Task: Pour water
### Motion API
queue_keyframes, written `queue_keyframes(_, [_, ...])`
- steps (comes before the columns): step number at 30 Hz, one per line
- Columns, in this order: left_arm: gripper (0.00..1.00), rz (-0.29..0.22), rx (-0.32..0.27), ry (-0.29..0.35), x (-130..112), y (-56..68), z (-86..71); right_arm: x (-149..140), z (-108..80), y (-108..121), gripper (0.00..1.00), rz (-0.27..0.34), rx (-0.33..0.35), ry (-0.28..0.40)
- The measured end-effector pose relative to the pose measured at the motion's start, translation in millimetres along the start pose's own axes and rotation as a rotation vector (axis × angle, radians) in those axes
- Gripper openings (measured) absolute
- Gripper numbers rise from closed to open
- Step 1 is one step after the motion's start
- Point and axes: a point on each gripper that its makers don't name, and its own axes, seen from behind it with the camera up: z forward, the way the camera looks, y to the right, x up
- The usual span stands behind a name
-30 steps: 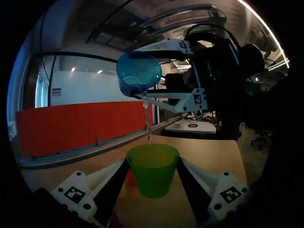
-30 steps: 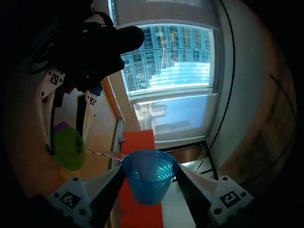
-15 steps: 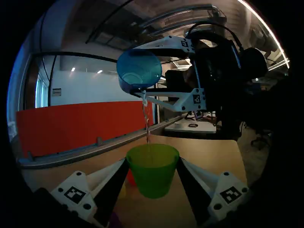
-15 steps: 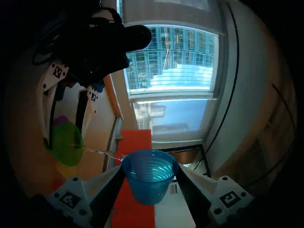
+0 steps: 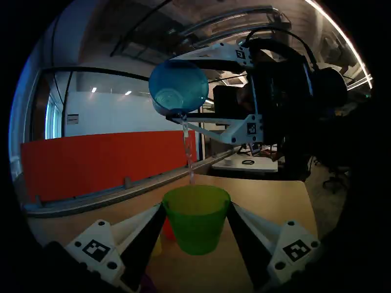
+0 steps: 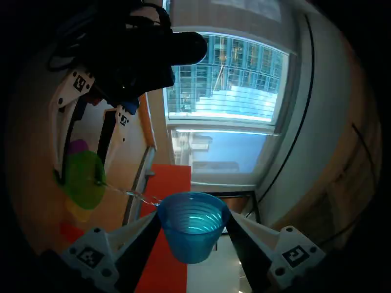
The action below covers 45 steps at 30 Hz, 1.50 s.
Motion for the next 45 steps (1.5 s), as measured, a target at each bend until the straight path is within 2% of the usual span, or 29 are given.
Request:
queue_keyframes(15, [0.87, -0.005, 0.007, 0.006, 2, -2.8, 0.1, 8, 1.7, 3, 0.91, -0.101, -0.020, 0.000])
queue_keyframes(23, [0.87, -0.006, 0.011, 0.006, 3, -4.0, -0.1, 9, 0.9, 4, 0.91, -0.112, -0.024, 0.003])
queue_keyframes(29, [0.87, -0.005, 0.010, 0.006, 3, -2.7, 0.0, 6, -0.6, 4, 0.91, -0.089, -0.021, 0.002])
queue_keyframes(36, [0.87, -0.003, 0.008, 0.005, 6, -1.6, 0.5, 0, -3.2, 7, 0.91, -0.002, -0.025, 0.002])
queue_keyframes(40, [0.87, -0.003, 0.011, 0.006, 7, -2.4, 0.3, -6, -6.5, 8, 0.91, 0.109, -0.024, 0.005])
queue_keyframes(45, [0.87, -0.001, 0.013, 0.006, 8, -2.3, -0.8, -12, -12.0, 7, 0.91, 0.284, -0.016, 0.013])
